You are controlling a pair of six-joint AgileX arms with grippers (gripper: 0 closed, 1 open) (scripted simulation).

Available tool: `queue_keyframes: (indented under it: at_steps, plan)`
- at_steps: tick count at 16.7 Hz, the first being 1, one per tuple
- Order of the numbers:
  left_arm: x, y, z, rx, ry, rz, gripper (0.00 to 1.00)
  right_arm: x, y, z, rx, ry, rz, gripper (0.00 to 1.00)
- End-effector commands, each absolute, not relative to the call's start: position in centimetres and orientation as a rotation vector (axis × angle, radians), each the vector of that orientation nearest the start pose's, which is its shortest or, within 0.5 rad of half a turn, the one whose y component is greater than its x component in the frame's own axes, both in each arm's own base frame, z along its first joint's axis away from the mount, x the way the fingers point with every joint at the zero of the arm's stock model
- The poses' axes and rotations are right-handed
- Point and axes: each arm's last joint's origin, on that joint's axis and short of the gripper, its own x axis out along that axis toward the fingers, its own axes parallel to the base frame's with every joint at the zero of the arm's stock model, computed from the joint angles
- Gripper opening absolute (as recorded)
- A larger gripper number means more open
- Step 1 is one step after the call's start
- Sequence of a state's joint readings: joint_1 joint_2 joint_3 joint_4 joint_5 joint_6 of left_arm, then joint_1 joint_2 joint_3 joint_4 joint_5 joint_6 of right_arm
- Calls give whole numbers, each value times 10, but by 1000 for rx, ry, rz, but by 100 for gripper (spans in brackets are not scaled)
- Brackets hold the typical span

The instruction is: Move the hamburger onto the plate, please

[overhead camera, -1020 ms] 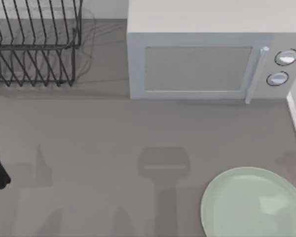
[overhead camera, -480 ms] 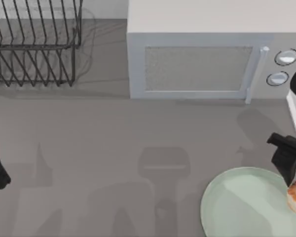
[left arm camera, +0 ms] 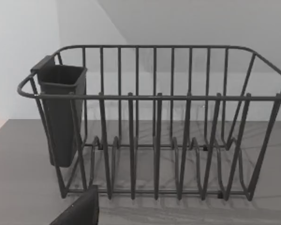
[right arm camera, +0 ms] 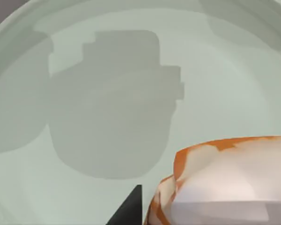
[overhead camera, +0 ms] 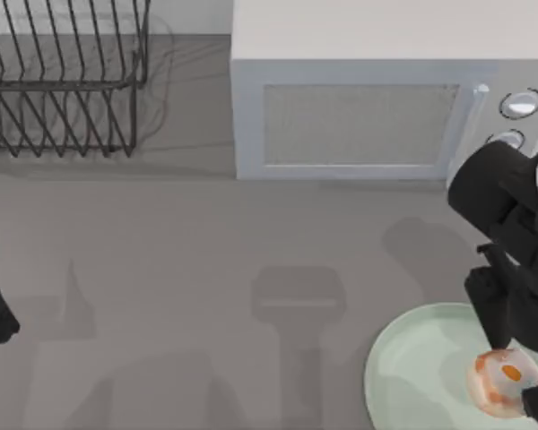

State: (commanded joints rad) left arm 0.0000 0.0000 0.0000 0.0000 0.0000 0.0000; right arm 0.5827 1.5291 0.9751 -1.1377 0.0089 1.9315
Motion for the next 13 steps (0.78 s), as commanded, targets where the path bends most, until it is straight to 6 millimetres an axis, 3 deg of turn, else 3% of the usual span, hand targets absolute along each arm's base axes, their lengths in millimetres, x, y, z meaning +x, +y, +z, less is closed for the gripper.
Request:
queue_keyframes:
  at_steps: [6, 13]
  plan:
    - [106, -1, 160, 0, 0, 0, 100, 201, 146, 195, 1171, 1185, -1246, 0]
    - [106, -1, 160, 0, 0, 0, 100, 201, 145, 193, 1179, 1177, -1260, 0]
